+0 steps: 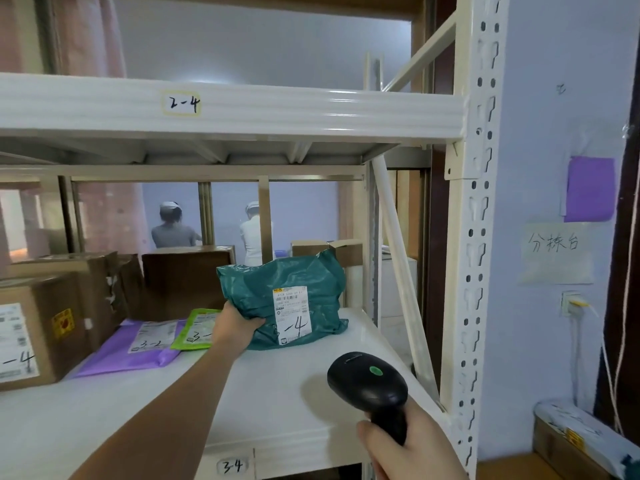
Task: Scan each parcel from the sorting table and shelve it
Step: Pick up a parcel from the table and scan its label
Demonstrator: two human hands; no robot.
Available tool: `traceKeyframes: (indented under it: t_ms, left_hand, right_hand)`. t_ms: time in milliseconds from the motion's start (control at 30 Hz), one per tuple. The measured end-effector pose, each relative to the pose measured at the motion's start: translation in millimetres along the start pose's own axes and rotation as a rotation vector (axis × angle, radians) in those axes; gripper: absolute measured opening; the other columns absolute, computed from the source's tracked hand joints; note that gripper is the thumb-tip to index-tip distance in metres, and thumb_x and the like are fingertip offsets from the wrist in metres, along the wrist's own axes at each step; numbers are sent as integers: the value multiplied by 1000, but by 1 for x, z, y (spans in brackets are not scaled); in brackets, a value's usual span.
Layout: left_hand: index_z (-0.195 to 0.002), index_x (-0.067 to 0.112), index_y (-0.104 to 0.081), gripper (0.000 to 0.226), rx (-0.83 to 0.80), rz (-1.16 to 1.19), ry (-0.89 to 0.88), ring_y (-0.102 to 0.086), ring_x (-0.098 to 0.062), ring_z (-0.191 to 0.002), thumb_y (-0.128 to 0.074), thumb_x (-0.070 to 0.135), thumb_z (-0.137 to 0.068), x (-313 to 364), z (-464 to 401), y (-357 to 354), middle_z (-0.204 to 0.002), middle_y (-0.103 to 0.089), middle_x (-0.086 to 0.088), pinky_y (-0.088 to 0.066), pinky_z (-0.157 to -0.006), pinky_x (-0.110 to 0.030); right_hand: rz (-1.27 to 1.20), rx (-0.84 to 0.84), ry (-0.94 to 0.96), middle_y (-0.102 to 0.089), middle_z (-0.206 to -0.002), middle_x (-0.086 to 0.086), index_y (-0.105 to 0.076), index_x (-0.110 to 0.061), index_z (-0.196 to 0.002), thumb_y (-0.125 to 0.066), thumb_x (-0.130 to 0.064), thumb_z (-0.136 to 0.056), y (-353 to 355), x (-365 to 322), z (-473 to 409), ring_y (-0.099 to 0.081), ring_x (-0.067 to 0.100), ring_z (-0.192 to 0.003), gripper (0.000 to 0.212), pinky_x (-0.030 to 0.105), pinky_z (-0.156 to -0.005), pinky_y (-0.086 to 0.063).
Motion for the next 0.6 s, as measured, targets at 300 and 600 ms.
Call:
traceKeyframes:
  t_ms: [300,600]
  left_hand:
    - [-119,8,-62,33,58,-83,-10,-65,-29,-97,-71,27,-93,17,58,56,-103,-68,-8,-51,-83,-34]
    - [-92,27,-66,10,-149,-327,-302,-65,-17,-88,-68,36,-93,49,129,88,-93,-71,6,-54,-78,-34]
  right_hand:
    - [-167,-99,9,-55,-45,3,-55,-22,-87,-62,-17,-93,-8,-4,9,-52,15,-38,10,27,-48,-49]
    - [-195,-17,8,-58,-54,3,-55,-20,-93,-58,-21,-94,-10,-19,67,-56,18,-44,3,44,-59,-57]
Point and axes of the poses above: each hand's wrist, its own z-axis away from the middle knuckle, its own y-axis out of the back of the hand, x = y × z, the point moved 1 cm from there along -z, towards the middle knuckle
